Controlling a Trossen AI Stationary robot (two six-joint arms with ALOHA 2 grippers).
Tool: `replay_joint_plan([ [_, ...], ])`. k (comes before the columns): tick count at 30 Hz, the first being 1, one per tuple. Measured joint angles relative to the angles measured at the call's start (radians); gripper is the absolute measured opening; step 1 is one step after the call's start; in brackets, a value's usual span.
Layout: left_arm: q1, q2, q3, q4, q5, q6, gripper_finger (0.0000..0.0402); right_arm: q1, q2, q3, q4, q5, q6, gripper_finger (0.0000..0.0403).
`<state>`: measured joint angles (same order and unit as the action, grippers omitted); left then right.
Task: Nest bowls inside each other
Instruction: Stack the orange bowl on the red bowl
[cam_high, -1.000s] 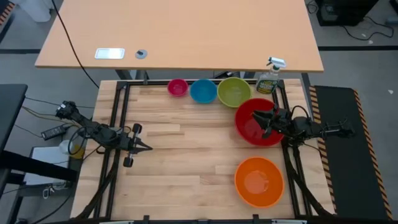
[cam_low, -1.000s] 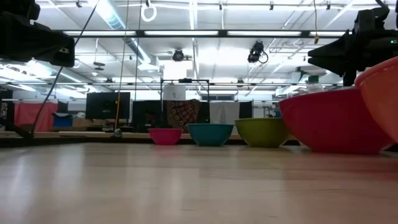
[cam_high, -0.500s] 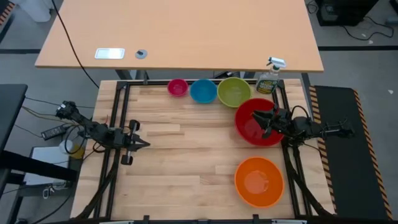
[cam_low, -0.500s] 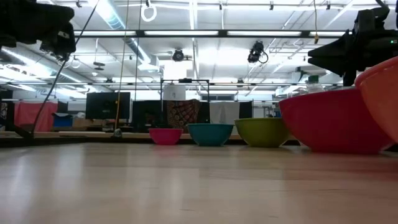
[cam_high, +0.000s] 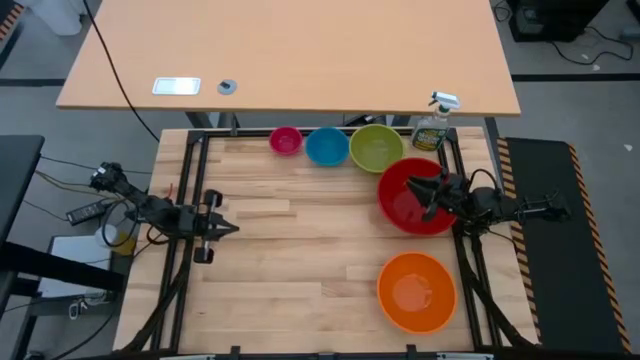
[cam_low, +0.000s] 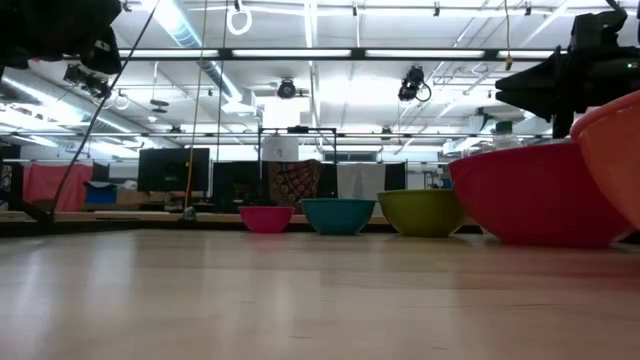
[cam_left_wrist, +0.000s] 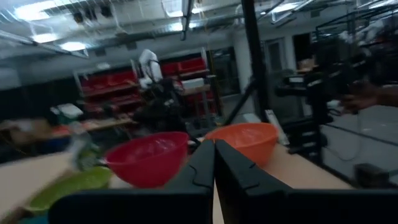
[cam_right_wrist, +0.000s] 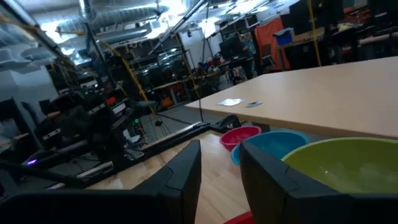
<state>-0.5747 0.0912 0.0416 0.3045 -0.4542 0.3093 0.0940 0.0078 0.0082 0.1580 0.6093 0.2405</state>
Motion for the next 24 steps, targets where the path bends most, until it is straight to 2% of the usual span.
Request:
replay_joint_plan([
  [4,0.000,0.001,0.000,-0.001,-0.046,0.052,0.0011,0.000,0.000,0.000,0.059,-0.013,0.036,0.0118],
  [7,0.000,0.001,0.000,-0.001,-0.047,0.039,0.0011,0.000,0.007,0.007,0.071,-0.123,0.097,0.0118],
  [10,0.000,0.001,0.000,-0.001,-0.047,0.005,0.0011,0.008,0.063,0.071,-0.028,-0.201,0.106,0.0115],
  [16,0.000,0.001,0.000,0.041,-0.054,-0.010,0.0011,0.045,0.371,0.239,-0.171,-0.181,0.141,0.0110],
  [21,0.001,0.000,0.000,0.077,-0.225,-0.051,0.0024,0.077,0.679,0.456,-0.371,-0.206,0.141,0.0110],
  [24,0.000,0.000,0.001,0.084,-0.263,-0.060,0.0050,0.106,0.839,0.619,-0.549,-0.247,0.152,0.0110],
])
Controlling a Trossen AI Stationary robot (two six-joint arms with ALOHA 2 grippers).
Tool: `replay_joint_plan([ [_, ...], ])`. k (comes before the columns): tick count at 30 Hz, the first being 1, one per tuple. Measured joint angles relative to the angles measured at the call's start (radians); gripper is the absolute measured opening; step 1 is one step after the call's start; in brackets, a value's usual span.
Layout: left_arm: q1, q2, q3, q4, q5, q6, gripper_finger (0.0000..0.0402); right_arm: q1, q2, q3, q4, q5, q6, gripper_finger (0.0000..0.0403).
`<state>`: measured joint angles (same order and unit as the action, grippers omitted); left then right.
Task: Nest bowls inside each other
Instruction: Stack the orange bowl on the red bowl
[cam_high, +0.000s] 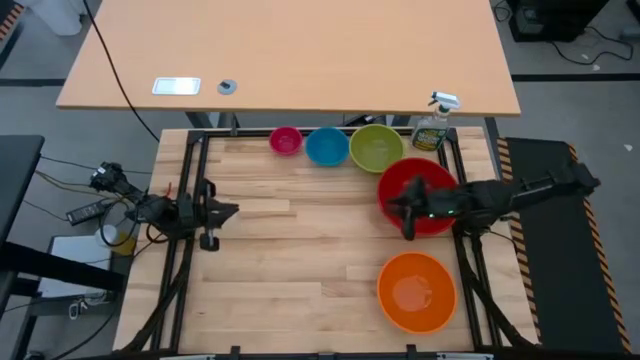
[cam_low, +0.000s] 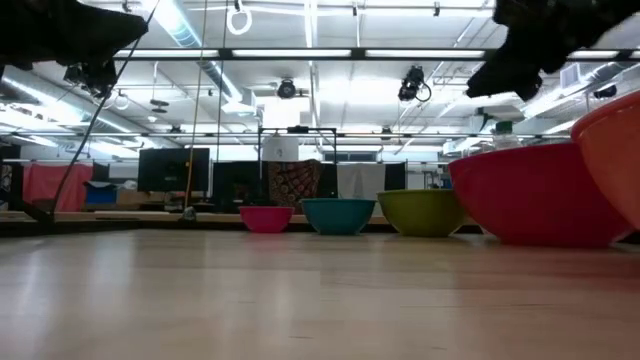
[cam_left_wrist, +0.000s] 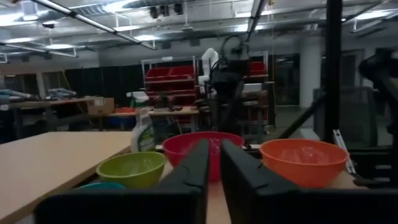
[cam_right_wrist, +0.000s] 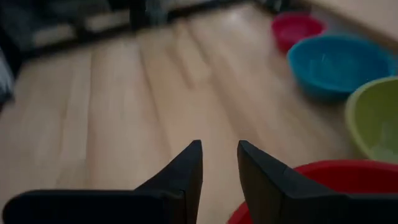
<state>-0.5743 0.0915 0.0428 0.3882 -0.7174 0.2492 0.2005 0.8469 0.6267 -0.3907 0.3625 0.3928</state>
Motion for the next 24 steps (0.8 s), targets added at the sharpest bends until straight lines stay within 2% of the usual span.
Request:
replay_joint_plan([
  [3,0.000,0.000,0.034,-0.004,-0.004,0.000,0.0084,0.034,0.138,0.169,-0.244,-0.050,0.057,0.0110],
  [8,0.000,0.000,0.102,-0.003,-0.004,0.022,0.0141,0.083,0.313,0.451,-0.695,-0.123,0.284,0.0113],
  [12,0.000,0.000,0.125,0.003,-0.007,0.023,0.0173,0.100,0.405,0.592,-0.957,-0.271,0.472,0.0138],
  [15,0.000,0.000,0.134,0.003,-0.008,0.027,0.0186,0.117,0.443,0.644,-1.040,-0.375,0.564,0.0174],
  [21,0.000,0.000,0.158,0.005,-0.008,0.027,0.0189,0.184,0.493,0.650,-1.112,-0.508,0.726,0.0260],
  [24,0.000,0.000,0.170,0.006,-0.009,0.033,0.0189,0.235,0.518,0.644,-1.120,-0.521,0.782,0.0276],
])
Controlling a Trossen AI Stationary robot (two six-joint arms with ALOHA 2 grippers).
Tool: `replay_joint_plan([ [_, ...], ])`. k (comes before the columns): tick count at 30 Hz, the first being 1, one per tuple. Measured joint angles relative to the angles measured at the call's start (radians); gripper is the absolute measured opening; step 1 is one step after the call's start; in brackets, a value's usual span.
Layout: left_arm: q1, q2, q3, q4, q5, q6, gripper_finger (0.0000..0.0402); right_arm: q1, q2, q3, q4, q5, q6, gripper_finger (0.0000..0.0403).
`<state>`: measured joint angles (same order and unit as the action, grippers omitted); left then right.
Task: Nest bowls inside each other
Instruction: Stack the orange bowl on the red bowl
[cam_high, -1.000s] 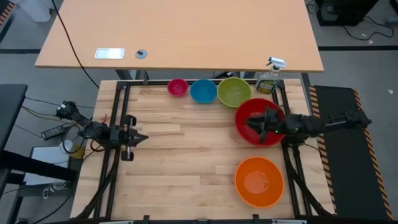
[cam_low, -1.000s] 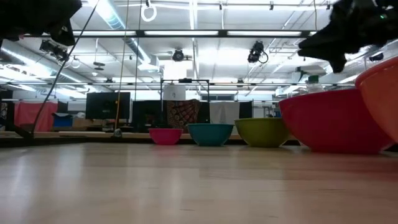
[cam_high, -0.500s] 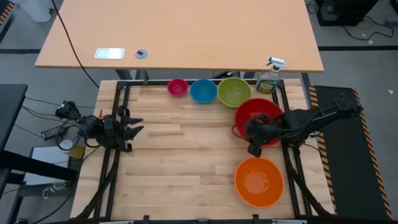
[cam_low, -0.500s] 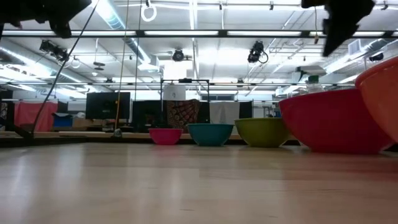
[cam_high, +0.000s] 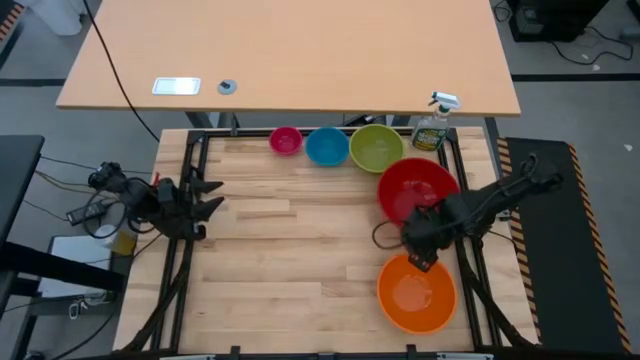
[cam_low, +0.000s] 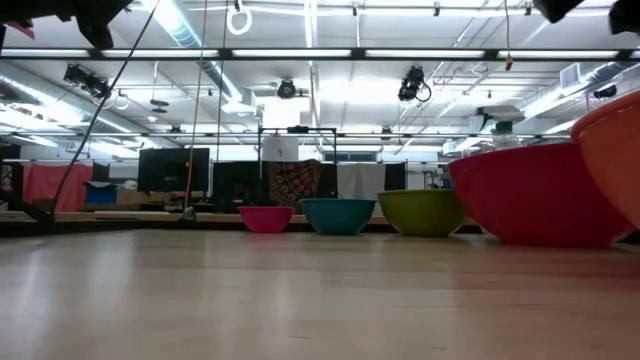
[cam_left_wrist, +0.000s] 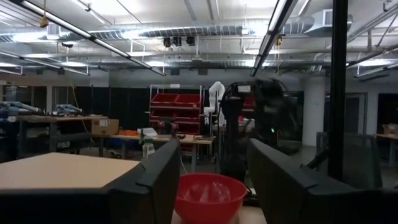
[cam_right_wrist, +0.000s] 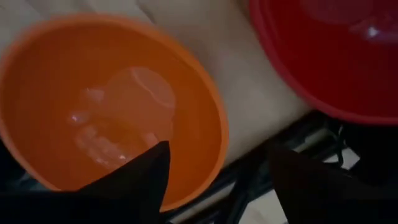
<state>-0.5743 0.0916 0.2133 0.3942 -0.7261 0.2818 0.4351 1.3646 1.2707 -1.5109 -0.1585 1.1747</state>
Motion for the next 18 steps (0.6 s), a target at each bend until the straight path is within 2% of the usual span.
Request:
replay_joint_plan([
  [7,0.000,0.000,0.011,0.006,0.004,0.029,0.0189,0.088,-0.018,-0.115,0.028,-0.051,0.135,0.0249],
  [13,0.000,0.000,0.011,0.037,0.005,0.085,0.0189,0.155,-0.115,-0.266,0.186,-0.070,0.265,0.0223],
  [18,0.000,0.000,0.012,0.043,0.005,0.107,0.0189,0.196,-0.138,-0.367,0.256,-0.071,0.341,0.0212],
])
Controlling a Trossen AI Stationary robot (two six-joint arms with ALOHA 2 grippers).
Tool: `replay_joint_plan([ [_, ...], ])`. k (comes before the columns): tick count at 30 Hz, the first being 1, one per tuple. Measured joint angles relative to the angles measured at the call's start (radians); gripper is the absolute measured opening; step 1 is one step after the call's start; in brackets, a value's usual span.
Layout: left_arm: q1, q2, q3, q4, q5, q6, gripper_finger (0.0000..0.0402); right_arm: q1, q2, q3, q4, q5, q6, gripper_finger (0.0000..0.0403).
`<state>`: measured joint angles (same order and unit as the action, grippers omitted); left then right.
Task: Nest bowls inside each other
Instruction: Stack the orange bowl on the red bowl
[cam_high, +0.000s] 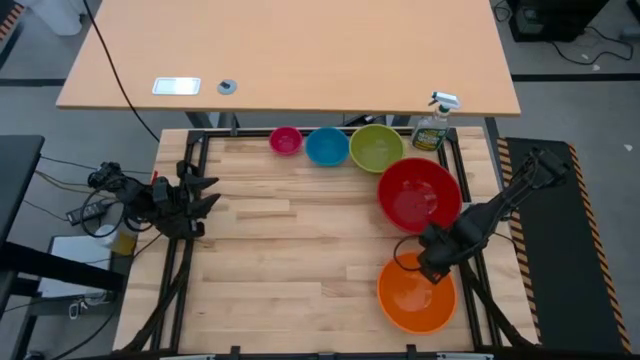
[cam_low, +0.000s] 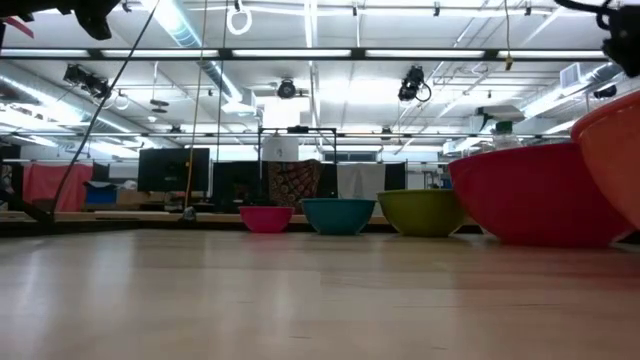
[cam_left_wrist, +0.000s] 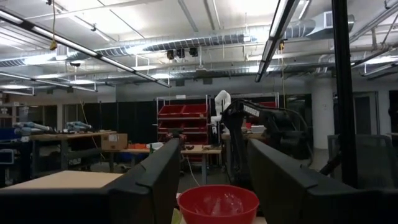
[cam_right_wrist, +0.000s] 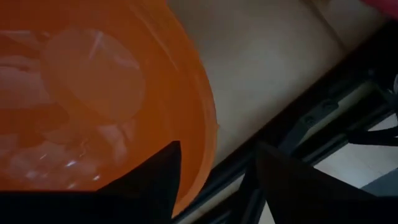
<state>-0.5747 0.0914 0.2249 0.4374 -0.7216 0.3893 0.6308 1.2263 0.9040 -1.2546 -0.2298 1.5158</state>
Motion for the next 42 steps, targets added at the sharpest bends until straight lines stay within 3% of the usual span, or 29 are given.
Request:
replay_joint_plan([
  [11,0.000,0.000,0.000,0.012,0.000,0.023,0.0189,0.011,-0.001,-0.146,0.164,-0.002,0.040,0.0181],
  [23,0.000,0.000,0.000,0.015,0.000,0.024,0.0189,0.011,-0.015,-0.172,0.256,-0.064,0.047,0.0016],
  [32,0.000,0.000,0.000,0.016,0.000,0.025,0.0190,0.009,-0.054,-0.129,0.247,-0.010,0.076,0.0018],
  [42,0.000,0.000,0.000,0.019,0.000,0.026,0.0190,-0.026,-0.055,-0.025,0.253,0.090,-0.032,0.0019],
])
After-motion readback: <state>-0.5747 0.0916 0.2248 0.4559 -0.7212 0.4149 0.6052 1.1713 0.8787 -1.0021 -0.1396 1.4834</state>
